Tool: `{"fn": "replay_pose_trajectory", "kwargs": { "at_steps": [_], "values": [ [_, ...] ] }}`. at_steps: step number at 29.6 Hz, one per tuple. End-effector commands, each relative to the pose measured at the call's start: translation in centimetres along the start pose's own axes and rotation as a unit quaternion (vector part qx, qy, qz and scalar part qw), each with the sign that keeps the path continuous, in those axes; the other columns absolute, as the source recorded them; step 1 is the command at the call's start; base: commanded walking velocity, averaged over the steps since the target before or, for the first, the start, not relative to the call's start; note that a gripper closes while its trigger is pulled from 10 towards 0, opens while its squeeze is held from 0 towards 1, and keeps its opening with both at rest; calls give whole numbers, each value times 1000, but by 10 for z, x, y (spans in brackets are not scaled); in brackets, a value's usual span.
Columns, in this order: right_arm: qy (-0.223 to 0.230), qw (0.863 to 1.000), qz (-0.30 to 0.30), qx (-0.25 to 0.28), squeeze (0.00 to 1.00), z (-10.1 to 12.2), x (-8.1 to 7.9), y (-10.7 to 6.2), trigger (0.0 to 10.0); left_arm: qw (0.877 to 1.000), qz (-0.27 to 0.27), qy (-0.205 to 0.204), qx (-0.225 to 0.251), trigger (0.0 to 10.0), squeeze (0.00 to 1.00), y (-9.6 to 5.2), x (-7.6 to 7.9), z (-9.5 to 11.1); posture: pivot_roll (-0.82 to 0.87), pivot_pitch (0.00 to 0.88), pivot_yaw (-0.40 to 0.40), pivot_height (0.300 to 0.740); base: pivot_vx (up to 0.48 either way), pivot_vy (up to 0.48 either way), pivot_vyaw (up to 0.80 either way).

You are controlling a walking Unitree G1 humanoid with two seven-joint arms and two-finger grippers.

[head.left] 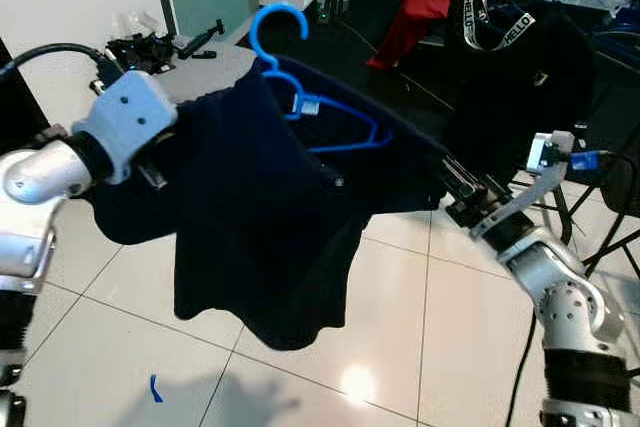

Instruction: Hang hanger

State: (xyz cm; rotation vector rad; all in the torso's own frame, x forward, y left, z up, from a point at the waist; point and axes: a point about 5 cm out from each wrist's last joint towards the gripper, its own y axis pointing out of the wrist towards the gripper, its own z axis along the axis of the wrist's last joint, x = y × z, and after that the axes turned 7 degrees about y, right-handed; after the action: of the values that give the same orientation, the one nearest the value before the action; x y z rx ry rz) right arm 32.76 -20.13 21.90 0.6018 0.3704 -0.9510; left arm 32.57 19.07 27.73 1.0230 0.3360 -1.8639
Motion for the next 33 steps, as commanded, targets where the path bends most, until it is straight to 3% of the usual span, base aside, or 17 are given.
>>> {"fn": "replay_pose_trajectory", "kwargs": {
  "at_steps": [1,2,7,9,15,19,23,24,27,29,31,33],
  "values": [
    [-6,1000,18,14,0,2,-11,18,0,999,-10,-24,41,10000,0,17,37,25,63,85,-47,740,0,0,0],
    [-8,1000,22,18,0,3,-14,24,0,998,-18,-34,51,10000,0,21,50,31,65,85,-48,740,0,0,0],
    [-14,999,23,21,0,6,-16,29,0,997,-25,-42,62,10000,0,24,61,38,66,84,-50,740,0,0,0],
    [-25,999,20,24,0,10,-16,35,0,995,-43,-47,79,10000,0,28,80,49,67,82,-53,740,0,0,0],
    [-29,999,30,5,0,4,-20,38,0,995,-45,-49,79,10000,0,29,88,51,59,82,-55,740,0,0,0],
    [-27,999,38,-7,0,-3,-23,37,0,996,-38,-48,71,10000,0,30,85,48,59,82,-55,740,0,0,0],
    [-28,998,48,-32,0,-13,-22,24,0,1000,-13,-17,22,10000,0,22,66,27,60,86,-55,740,0,0,0],
    [-32,999,35,-26,0,-7,-15,18,0,1000,-10,1,4,10000,0,17,57,18,59,86,-55,740,0,0,0],
    [-35,999,26,-21,0,-2,-11,14,0,1000,-9,12,-6,10000,0,14,52,13,59,86,-55,740,0,0,0],
    [-60,998,-12,3,0,21,5,2,0,998,-33,44,-30,10000,0,3,40,-2,55,84,-49,740,0,0,0],
    [-60,998,-12,3,0,21,5,2,0,998,-33,44,-30,10000,0,3,40,-2,55,84,-49,740,0,0,0],
    [-73,997,-28,20,0,35,12,-4,0,996,-58,57,-42,10000,0,-2,38,-8,54,82,-46,740,0,0,0]
  ]
}}
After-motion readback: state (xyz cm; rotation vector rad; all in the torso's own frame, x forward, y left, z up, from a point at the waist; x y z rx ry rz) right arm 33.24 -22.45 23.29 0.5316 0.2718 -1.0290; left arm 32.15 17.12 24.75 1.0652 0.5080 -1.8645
